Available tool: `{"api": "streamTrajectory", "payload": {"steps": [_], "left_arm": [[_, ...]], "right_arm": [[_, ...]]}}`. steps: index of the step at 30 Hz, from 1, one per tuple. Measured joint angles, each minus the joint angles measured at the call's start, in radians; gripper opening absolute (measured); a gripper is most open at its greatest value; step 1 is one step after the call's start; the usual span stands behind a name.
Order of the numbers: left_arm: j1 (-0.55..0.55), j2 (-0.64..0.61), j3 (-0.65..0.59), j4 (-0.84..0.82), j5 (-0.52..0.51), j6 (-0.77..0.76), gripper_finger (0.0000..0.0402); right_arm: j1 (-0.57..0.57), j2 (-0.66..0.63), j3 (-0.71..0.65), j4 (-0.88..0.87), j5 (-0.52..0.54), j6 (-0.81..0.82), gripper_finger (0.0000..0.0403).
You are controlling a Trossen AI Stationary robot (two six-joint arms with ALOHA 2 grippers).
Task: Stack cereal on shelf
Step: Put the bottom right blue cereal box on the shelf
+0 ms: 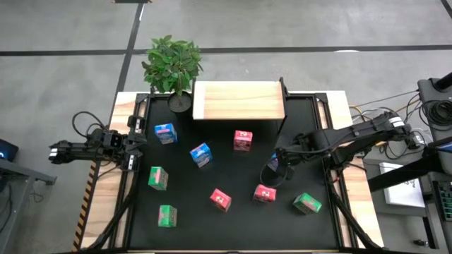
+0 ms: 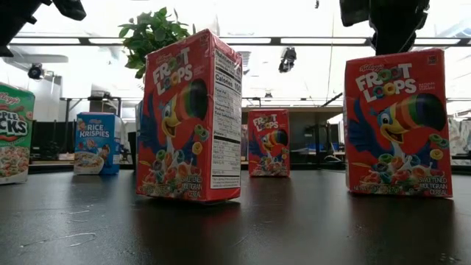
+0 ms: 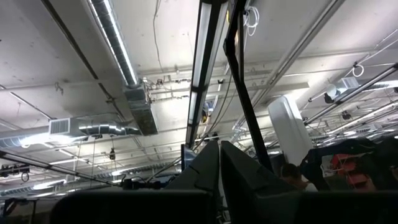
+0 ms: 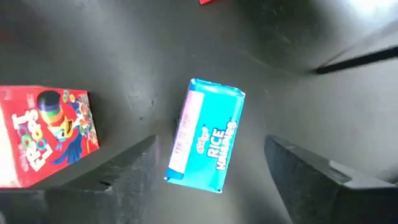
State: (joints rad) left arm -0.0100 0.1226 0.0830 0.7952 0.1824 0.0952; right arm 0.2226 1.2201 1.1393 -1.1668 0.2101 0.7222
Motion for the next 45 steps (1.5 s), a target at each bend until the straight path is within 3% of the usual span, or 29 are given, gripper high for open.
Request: {"api": "streamTrajectory", "payload": {"steps": [7,13,32,45], "left_arm": [[0.0,0.0,0.0,0.0,0.0,0.0,0.0],[0.0,0.0,0.0,-0.001,0.0,0.0,0.0],[0.0,-0.001,0.0,-0.001,0.0,0.0,0.0],[0.0,-0.001,0.0,0.016,0.0,0.0,0.0]], "right_arm": [[0.0,0.001,-0.063,0.038,-0.007,0.071,0.0317],[0.0,0.023,-0.104,0.085,0.001,0.071,0.0309],[0.0,0.058,-0.1,0.104,0.001,0.061,0.0174],[-0.062,0.046,0.117,0.101,0.036,-0.076,0.0128]]}}
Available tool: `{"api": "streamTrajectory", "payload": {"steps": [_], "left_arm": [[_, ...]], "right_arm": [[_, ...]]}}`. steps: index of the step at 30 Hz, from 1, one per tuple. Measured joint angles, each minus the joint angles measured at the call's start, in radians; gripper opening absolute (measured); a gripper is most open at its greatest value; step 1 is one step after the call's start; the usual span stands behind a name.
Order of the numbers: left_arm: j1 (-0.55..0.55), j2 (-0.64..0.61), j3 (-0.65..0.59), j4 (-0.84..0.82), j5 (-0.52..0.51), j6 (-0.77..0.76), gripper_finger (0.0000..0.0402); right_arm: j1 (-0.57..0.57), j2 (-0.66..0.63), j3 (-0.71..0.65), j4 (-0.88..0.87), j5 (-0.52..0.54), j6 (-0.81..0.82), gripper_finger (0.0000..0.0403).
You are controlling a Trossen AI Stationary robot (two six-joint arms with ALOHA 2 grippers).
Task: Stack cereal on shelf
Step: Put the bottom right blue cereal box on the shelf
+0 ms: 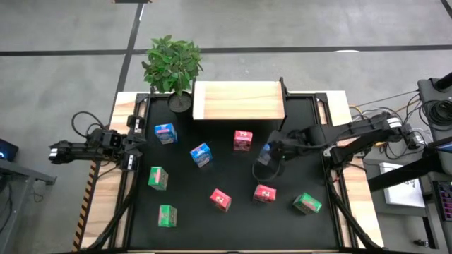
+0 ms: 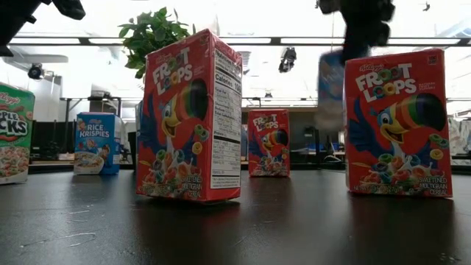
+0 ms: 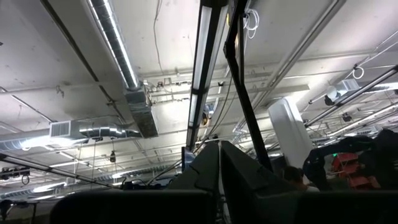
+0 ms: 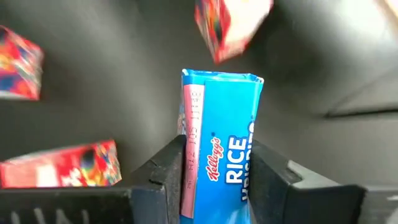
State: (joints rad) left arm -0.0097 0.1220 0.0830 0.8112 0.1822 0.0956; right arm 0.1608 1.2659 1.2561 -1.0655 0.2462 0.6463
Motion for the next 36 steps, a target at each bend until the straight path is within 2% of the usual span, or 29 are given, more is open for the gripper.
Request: {"api": "streamTrajectory", "payload": {"steps": [7,15,22,26,33,36], "left_arm": [[0.0,0.0,0.0,0.021,0.0,0.002,0.0],[0.0,0.0,0.0,0.051,-0.09,0.077,0.0],[0.0,0.0,0.0,0.072,-0.114,0.141,0.0],[0.0,0.0,0.004,0.071,-0.116,0.167,0.0],[0.0,-0.001,0.034,0.025,-0.118,0.169,0.0],[0.0,-0.001,0.035,0.008,-0.119,0.169,0.0]], "right_arm": [[-0.115,0.003,0.187,0.016,0.0,-0.127,0.0127],[-0.325,0.105,0.397,0.061,-0.028,-0.43,0.0126],[-0.516,0.326,0.654,0.061,-0.118,-0.692,0.0123],[-0.59,0.475,0.822,0.062,-0.167,-0.841,0.0123],[-0.653,0.693,1.061,0.048,-0.262,-0.976,0.0123],[-0.659,0.748,1.1,0.052,-0.281,-1.007,0.0123]]}}
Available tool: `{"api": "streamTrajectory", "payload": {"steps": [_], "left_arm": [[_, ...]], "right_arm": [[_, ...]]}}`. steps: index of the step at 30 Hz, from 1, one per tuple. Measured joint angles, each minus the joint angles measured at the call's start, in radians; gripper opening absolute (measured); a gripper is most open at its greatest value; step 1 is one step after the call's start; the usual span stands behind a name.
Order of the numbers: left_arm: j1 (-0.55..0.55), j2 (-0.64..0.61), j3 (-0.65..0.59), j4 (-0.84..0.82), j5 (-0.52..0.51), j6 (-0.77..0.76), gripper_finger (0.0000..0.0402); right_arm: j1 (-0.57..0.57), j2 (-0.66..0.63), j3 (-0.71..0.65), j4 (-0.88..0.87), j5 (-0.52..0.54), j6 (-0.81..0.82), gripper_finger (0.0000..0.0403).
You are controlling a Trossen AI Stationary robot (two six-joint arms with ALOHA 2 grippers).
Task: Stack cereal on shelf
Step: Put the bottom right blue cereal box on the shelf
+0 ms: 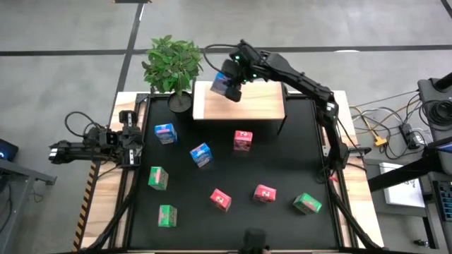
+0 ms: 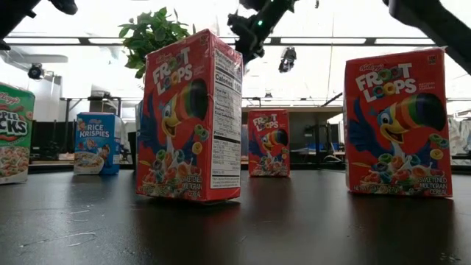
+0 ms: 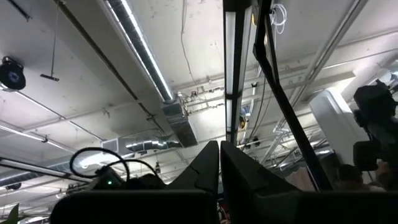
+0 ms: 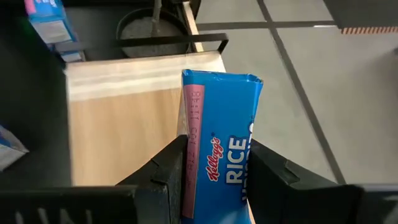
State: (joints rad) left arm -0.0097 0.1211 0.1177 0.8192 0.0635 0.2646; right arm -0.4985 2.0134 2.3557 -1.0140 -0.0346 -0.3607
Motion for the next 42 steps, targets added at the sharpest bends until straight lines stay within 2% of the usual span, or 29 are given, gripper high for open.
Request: {"api": "streamTrajectory", "payload": {"steps": [4,12,27,37,42], "left_arm": [[0.0,-0.001,0.0,0.001,0.0,-0.002,0.0],[0.0,-0.001,0.0,-0.005,-0.001,-0.003,0.0],[0.0,-0.001,0.0,0.0,-0.001,-0.011,0.0],[0.0,-0.001,0.0,-0.001,-0.001,-0.015,0.0],[0.0,-0.001,0.0,-0.014,-0.001,-0.015,0.0]], "right_arm": [[-0.004,0.01,-0.017,-0.002,0.004,-0.06,0.0123],[-0.004,0.009,-0.018,-0.002,0.0,-0.043,0.0126],[-0.013,0.054,-0.025,0.011,0.008,-0.014,0.0233],[-0.016,0.048,-0.025,0.009,0.012,0.002,0.0247],[-0.016,0.015,-0.021,-0.014,0.063,0.001,0.0246]]}}
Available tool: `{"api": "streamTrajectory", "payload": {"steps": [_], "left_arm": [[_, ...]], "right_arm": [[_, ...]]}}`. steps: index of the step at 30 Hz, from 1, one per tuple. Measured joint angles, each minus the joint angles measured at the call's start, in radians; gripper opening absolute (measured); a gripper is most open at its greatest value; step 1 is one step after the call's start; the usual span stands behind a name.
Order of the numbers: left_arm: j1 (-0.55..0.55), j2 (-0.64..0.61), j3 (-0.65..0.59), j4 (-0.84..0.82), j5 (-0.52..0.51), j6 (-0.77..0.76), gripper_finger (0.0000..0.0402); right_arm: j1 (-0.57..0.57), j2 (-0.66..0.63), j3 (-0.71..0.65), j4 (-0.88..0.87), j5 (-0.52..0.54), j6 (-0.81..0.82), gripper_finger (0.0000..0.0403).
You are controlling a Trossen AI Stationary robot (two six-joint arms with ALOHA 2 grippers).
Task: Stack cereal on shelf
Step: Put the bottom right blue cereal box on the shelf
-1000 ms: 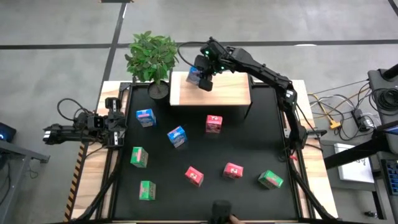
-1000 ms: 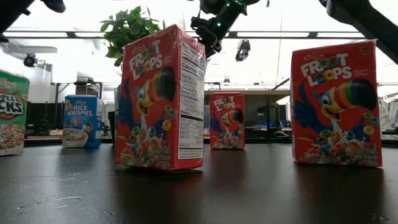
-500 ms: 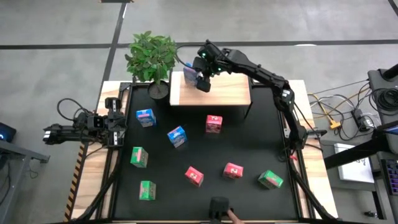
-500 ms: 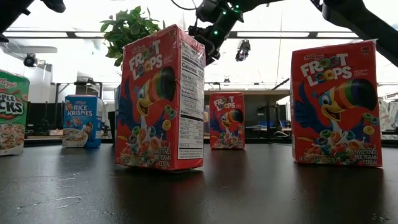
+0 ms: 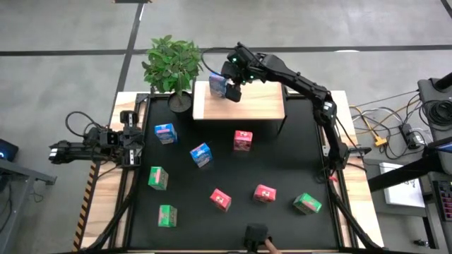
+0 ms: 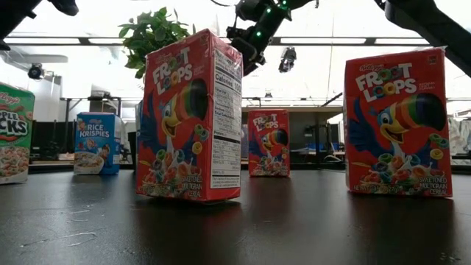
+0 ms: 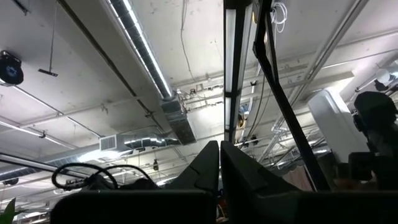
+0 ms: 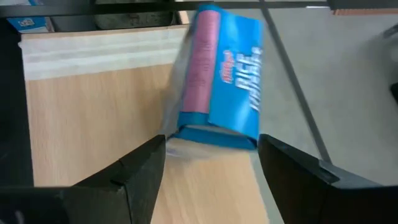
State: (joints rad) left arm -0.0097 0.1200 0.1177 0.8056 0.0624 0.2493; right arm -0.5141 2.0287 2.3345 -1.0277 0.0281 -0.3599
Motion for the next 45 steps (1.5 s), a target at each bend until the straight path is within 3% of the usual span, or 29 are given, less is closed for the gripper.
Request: {"api": "streamTrajectory", "payload": {"steps": [5,8,14,18,24,33,38,45], "left_arm": [[0.0,0.0,0.0,0.001,0.0,0.0,0.0],[0.0,0.0,0.0,-0.002,0.0,0.0,0.0],[0.0,-0.001,0.0,-0.014,0.0,-0.011,0.0],[0.0,-0.001,0.0,-0.016,0.0,-0.011,0.0],[0.0,0.0,0.0,-0.018,0.0,-0.011,0.0],[0.0,0.0,0.0,-0.022,0.0,-0.011,0.0],[0.0,0.0,0.0,-0.022,0.0,-0.011,0.0],[0.0,0.0,0.0,-0.023,0.0,-0.026,0.0]], "right_arm": [[-0.001,-0.044,0.002,-0.052,0.0,0.023,0.0239],[-0.001,-0.074,0.002,-0.095,0.0,0.052,0.0214],[-0.002,-0.093,-0.015,-0.179,-0.003,0.118,0.0101],[-0.002,-0.093,-0.11,-0.074,-0.003,0.124,0.0022],[-0.01,-0.091,-0.244,0.149,-0.002,0.112,0.001],[-0.023,-0.091,-0.3,0.34,0.017,0.071,0.0009],[-0.032,-0.091,-0.302,0.356,0.028,0.053,0.0009],[-0.021,-0.101,-0.312,0.194,-0.023,0.08,0.0009]]}}
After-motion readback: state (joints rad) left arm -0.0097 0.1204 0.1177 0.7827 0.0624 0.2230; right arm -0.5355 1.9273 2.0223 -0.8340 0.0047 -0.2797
